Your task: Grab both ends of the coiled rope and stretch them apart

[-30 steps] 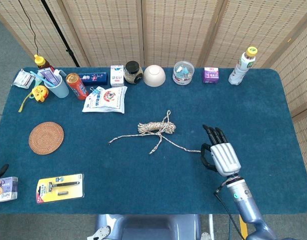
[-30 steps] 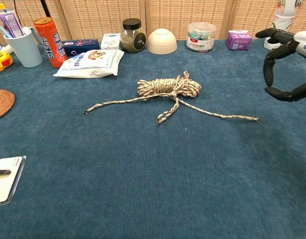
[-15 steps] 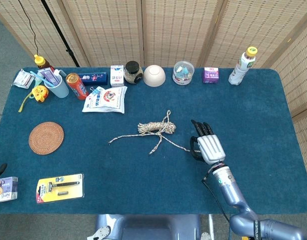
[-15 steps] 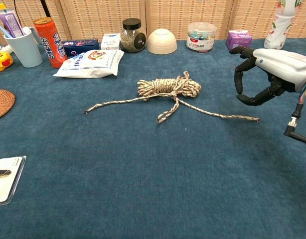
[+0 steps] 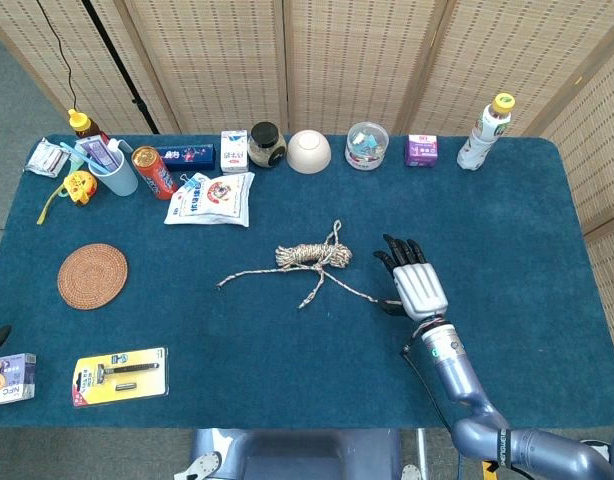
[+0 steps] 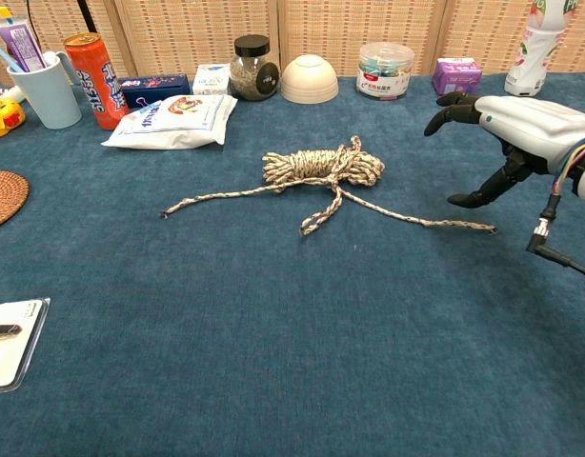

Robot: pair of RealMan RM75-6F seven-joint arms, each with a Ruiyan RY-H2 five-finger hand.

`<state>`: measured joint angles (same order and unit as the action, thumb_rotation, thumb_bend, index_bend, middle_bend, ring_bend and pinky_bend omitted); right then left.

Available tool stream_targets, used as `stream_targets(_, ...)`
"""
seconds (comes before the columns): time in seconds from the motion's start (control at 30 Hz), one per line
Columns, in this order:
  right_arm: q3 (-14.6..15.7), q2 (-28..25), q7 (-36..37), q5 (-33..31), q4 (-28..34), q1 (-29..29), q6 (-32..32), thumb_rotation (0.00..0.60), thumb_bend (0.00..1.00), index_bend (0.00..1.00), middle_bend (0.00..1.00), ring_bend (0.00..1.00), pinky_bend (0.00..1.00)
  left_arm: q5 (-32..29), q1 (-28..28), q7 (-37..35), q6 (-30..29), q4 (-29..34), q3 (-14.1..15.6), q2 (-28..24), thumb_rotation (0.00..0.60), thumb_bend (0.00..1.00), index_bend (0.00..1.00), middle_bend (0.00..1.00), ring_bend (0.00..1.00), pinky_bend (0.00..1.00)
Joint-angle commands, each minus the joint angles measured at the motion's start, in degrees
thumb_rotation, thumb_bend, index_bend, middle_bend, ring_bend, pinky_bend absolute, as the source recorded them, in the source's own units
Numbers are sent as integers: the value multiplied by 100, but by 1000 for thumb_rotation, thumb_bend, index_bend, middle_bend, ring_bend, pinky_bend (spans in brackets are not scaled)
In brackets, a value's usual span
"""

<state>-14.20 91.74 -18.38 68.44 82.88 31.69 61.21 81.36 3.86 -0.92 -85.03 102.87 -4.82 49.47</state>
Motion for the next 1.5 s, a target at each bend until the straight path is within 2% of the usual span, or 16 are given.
stream_targets(0.03, -18, 136, 80, -30, -152, 51, 35, 600, 265, 318, 0, 0, 0, 3, 5, 0, -4, -6, -4, 1, 548, 227, 62, 0, 0, 0)
stream_targets(0.6, -132, 795, 158, -257, -830, 462, -151, 600, 264, 480, 0, 0, 0, -32, 53, 7, 59, -33, -8, 5, 550, 227, 63, 0, 0, 0)
stream_targets(0.97, -73, 1170, 28, -394, -1191, 647, -279, 600, 265, 494, 0, 0, 0, -26, 65, -13, 65, -49, -4, -11, 550, 228, 63, 0, 0, 0)
stream_targets(1.5, -10, 1250, 227, -379, -1644, 665, -341, 600, 266, 533, 2, 0, 0, -59, 43, 11, 27, -36, -3, -33, 549, 227, 63, 0, 0, 0)
